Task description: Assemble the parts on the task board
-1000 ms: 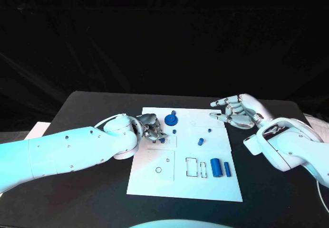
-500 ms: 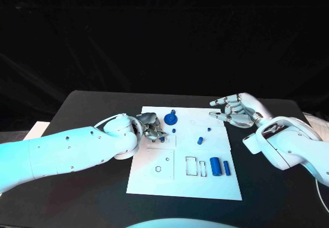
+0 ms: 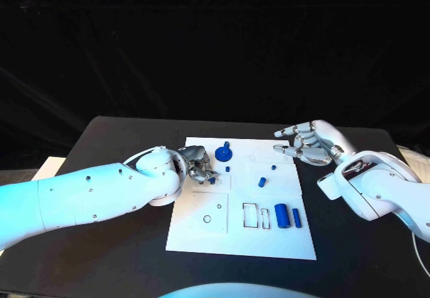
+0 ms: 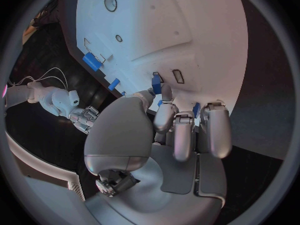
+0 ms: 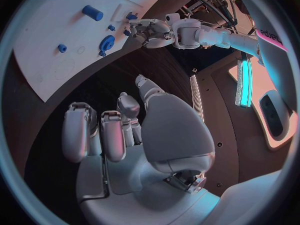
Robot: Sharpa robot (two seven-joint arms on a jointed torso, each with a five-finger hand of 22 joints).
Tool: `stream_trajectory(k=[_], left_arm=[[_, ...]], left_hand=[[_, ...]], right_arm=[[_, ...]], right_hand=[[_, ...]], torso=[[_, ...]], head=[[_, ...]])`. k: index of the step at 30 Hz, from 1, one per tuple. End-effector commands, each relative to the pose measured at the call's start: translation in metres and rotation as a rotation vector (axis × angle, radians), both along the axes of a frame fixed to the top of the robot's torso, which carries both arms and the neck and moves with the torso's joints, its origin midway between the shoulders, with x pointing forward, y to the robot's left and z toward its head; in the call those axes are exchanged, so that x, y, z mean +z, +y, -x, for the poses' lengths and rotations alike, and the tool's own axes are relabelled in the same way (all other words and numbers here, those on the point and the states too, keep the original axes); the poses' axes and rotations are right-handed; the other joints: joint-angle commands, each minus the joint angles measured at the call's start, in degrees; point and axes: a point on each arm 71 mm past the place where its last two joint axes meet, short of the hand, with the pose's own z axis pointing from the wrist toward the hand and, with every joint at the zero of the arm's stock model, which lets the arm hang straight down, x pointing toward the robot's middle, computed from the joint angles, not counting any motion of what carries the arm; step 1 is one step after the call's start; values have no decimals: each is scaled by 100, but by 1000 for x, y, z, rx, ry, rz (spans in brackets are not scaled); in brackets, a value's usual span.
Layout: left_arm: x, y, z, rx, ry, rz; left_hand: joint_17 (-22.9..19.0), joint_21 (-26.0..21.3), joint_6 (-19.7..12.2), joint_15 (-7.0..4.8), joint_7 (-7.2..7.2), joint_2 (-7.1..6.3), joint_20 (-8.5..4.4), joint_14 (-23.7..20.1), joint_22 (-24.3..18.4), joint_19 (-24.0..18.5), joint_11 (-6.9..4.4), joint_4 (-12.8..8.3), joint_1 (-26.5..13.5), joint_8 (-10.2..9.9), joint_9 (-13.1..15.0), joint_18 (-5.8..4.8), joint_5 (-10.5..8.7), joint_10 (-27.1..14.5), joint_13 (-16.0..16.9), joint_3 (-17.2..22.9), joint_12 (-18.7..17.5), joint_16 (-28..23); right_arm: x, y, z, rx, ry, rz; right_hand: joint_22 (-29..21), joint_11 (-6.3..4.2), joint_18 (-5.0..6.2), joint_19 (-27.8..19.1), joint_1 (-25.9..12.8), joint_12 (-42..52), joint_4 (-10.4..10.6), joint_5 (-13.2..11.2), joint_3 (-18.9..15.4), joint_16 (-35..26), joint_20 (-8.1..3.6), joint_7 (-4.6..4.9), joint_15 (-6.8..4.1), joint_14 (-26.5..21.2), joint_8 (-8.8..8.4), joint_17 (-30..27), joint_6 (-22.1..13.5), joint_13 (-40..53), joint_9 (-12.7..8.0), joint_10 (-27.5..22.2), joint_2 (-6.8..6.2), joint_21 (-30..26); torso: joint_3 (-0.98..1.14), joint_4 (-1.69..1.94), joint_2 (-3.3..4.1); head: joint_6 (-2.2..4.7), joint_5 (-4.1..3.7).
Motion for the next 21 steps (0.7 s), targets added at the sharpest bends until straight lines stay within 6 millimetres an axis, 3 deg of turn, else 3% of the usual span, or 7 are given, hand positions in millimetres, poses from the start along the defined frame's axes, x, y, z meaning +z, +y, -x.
stream_trajectory(k=[1,12,21], left_arm=[[-3,-1,1,-14,26,-12],[-3,-1,2,-13,41,-8],[-3,0,2,-7,41,-8]], left_hand=[[1507,6,150,-37,-127,-41,-6,602,313,53,-7,-201,-66,40,24,-67,17,36,10,232,40,17],[1507,-1,208,-51,-140,-258,-20,602,315,54,-17,-67,-282,71,65,-66,18,41,16,6,44,17],[1507,-3,222,-57,-145,-280,-26,602,319,56,-24,17,-350,71,79,-66,19,42,19,-116,44,17]], right_arm=[[-1,2,1,15,7,5],[-2,2,1,20,10,7],[-2,2,1,23,10,9]], right_hand=[[-5,-20,-22,-31,46,-14,2,25,-23,-36,-8,1,-7,394,21,603,33,-6,7,-9,16,-20],[-12,-20,-21,-33,28,-29,17,13,-36,-41,-8,1,-8,393,23,598,41,-20,7,-16,21,-24],[-15,-20,-20,-34,23,-31,23,-1,-43,-42,-9,0,-8,393,22,598,43,-23,7,-16,23,-26]], torso=[[1,3,-3],[-1,2,3],[0,3,-1]], head=[[-14,4],[-24,-2],[-23,-4]])
